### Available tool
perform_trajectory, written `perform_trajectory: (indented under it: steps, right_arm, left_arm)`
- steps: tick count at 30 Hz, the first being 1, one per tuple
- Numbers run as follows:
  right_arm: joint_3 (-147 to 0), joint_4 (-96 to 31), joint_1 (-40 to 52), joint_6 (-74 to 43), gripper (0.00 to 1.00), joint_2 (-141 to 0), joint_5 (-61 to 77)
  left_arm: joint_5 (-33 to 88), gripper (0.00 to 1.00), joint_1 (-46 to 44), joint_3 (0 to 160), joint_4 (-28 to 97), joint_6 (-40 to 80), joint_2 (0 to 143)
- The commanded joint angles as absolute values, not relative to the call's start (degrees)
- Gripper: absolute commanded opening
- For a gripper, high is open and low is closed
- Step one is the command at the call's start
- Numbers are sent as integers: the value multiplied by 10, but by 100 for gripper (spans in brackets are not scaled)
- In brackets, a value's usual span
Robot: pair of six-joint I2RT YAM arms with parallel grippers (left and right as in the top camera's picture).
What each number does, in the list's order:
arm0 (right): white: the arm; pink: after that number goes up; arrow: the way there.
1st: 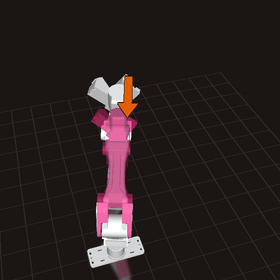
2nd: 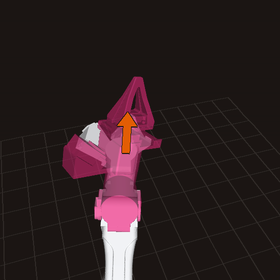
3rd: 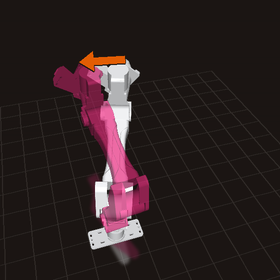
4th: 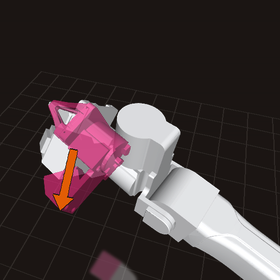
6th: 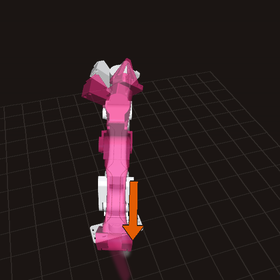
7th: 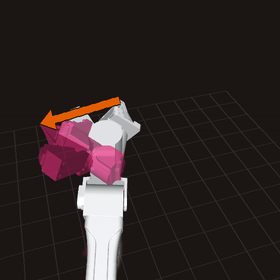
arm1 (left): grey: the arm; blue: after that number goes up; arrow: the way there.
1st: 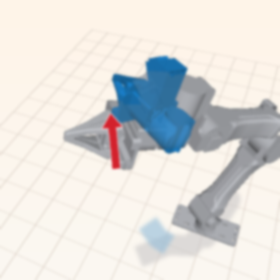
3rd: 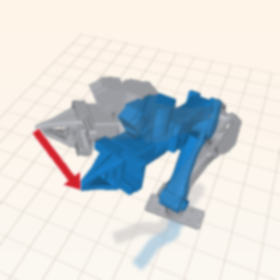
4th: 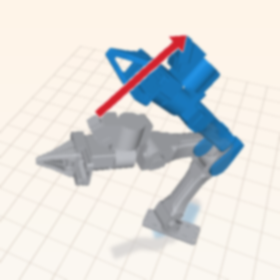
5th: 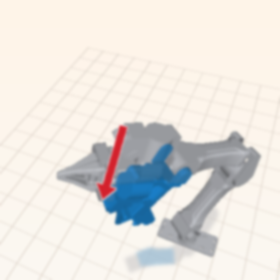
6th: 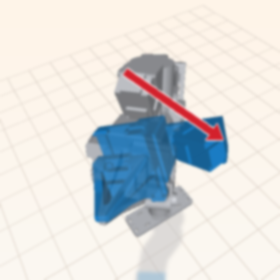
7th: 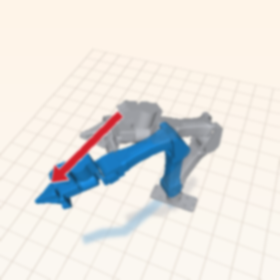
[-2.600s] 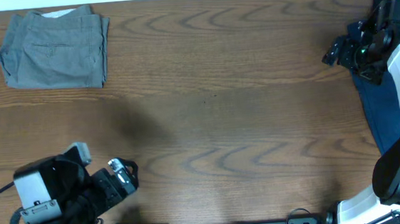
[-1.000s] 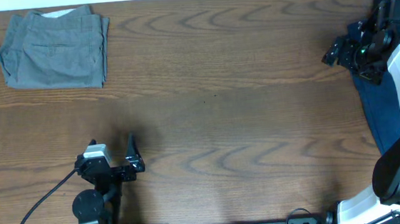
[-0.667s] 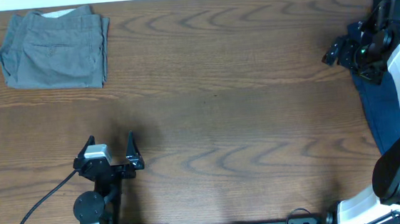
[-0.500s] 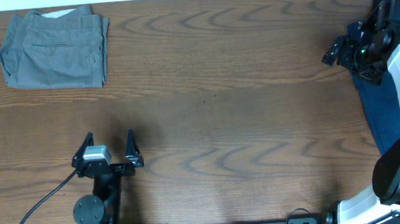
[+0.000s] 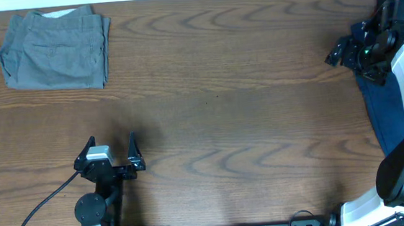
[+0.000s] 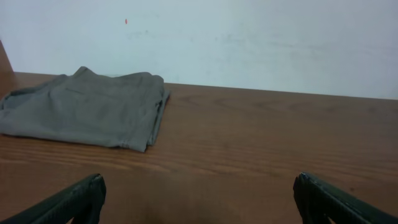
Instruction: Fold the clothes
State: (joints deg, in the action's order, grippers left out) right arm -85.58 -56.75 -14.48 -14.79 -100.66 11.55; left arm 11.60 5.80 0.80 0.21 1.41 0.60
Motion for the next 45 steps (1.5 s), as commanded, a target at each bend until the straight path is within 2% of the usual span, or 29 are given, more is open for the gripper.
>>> perform_trajectory:
  steps: [1, 38, 45]
  right_arm:
    - [-857, -568, -139, -141, 99, -1006, 114]
    - [-854, -568, -138, -141, 99, -1007, 114]
    - [-854, -568, -124, -141, 99, -934, 114]
  left_arm:
    - [124, 98, 58, 2, 28, 6, 1]
    - [124, 98, 58, 2, 28, 6, 2]
    - [124, 98, 58, 2, 28, 6, 2]
